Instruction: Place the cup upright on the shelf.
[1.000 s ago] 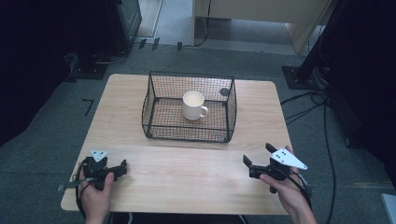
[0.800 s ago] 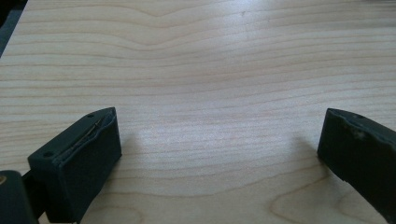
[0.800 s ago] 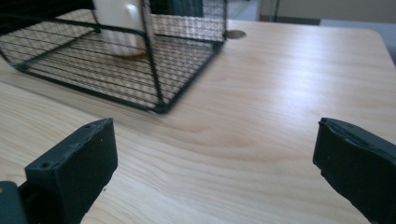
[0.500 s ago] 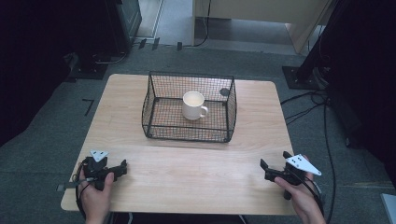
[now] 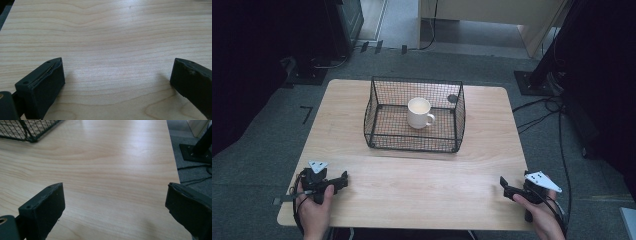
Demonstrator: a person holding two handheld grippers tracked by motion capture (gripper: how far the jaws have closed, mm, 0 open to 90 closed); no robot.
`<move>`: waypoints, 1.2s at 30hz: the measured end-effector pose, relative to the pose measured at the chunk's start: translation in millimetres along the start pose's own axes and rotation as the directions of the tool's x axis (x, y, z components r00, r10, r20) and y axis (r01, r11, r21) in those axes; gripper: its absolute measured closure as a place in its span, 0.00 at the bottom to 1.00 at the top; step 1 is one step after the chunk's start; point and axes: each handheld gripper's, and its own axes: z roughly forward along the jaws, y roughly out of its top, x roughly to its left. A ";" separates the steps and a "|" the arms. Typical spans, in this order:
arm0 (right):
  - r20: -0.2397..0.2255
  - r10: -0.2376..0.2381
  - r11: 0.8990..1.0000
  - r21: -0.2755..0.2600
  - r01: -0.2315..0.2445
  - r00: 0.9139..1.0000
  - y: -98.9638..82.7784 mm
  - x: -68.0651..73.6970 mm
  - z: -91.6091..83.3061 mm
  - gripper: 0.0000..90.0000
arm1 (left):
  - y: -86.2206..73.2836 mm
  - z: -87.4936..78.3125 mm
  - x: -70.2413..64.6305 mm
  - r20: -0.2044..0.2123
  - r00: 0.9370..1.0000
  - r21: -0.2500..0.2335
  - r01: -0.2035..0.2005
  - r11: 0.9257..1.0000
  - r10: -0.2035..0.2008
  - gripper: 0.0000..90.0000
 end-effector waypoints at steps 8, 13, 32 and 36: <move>0.024 0.000 0.995 0.098 -0.002 1.000 -1.4 0.8 2.1 0.07 | 0.0 0.0 0.0 0.000 1.000 0.000 0.000 1.000 0.000 0.00; 0.019 -0.024 0.983 0.183 0.020 1.000 -1.5 3.2 7.4 0.07 | 0.0 0.0 0.0 0.000 1.000 0.000 0.000 1.000 0.000 0.00; 0.022 -0.014 0.982 0.189 0.009 1.000 1.2 -0.2 11.7 0.06 | 0.0 0.0 0.0 0.000 1.000 0.000 0.000 1.000 0.000 0.00; 0.022 -0.014 0.982 0.189 0.010 1.000 1.2 -0.3 11.7 0.06 | 0.0 0.0 0.0 0.000 1.000 0.000 0.000 1.000 0.000 0.00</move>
